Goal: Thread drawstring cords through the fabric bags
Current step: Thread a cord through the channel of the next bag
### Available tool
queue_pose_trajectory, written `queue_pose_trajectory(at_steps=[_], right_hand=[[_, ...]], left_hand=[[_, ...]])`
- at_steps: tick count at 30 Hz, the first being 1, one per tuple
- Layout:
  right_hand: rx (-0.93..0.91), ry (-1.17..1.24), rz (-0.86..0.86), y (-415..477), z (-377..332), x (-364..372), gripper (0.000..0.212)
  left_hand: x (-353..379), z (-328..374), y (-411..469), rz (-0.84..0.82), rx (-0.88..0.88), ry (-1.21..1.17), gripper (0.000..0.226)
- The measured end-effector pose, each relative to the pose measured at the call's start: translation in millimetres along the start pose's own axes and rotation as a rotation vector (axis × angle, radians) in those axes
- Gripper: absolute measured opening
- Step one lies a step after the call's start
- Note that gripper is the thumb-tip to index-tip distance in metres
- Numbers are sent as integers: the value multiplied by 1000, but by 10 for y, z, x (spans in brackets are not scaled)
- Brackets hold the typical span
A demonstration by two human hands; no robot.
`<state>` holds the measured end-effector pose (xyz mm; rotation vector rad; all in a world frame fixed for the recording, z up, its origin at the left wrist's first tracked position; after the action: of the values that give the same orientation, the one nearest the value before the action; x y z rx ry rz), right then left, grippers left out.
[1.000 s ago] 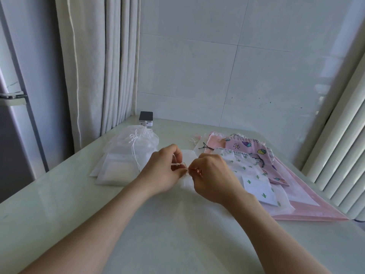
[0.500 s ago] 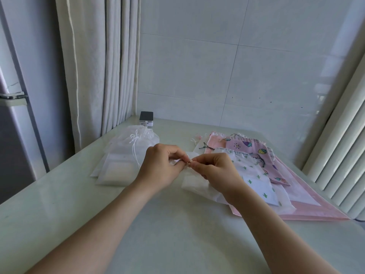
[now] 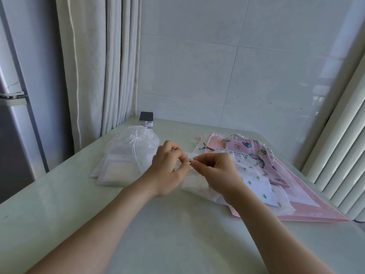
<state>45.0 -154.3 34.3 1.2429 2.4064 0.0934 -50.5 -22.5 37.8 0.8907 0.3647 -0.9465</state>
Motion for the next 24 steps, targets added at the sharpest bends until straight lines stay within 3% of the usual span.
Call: queue_pose_trajectory(at_steps=[2, 6, 8, 10, 12, 14, 15, 18, 20, 24], right_hand=[[-15, -44, 39, 14, -1, -33, 17], [-13, -77, 98, 39, 13, -126, 16], [-24, -88, 102, 37, 9, -129, 14], [-56, -128, 112, 36, -11, -116, 12], [-89, -155, 120, 34, -36, -104, 10], [-106, -164, 120, 31, -53, -106, 9], [-109, -169, 116, 29, -57, -104, 9], [-121, -186, 107, 30, -56, -83, 9], [-133, -198, 97, 29, -58, -70, 10], [-140, -206, 96, 33, -57, -55, 9]], left_hand=[[3, -8, -12, -35, -85, -64, 29], [-271, -11, 28, 185, -167, -462, 24], [-289, -17, 26, 193, -216, -551, 35], [-259, -24, -4, 180, -257, -413, 54], [-268, -39, -31, 211, -281, -234, 48], [-191, -62, -36, 132, -314, -253, 17], [-131, -61, -40, 52, -340, -288, 11], [82, -21, -119, -217, -422, -380, 22], [177, 18, -164, -312, -424, -402, 31], [200, -60, -126, -233, -427, -493, 34]])
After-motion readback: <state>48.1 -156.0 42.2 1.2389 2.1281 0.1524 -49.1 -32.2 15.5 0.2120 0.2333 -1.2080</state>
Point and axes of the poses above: each hand's wrist, its own y-axis towards the middle knuckle, its own x-axis out of the palm, z = x × y, the point moved 7 cm from there along y, towards the middle knuckle, and after that the axes turned 2 degrees about x, right-handed, at the moved point
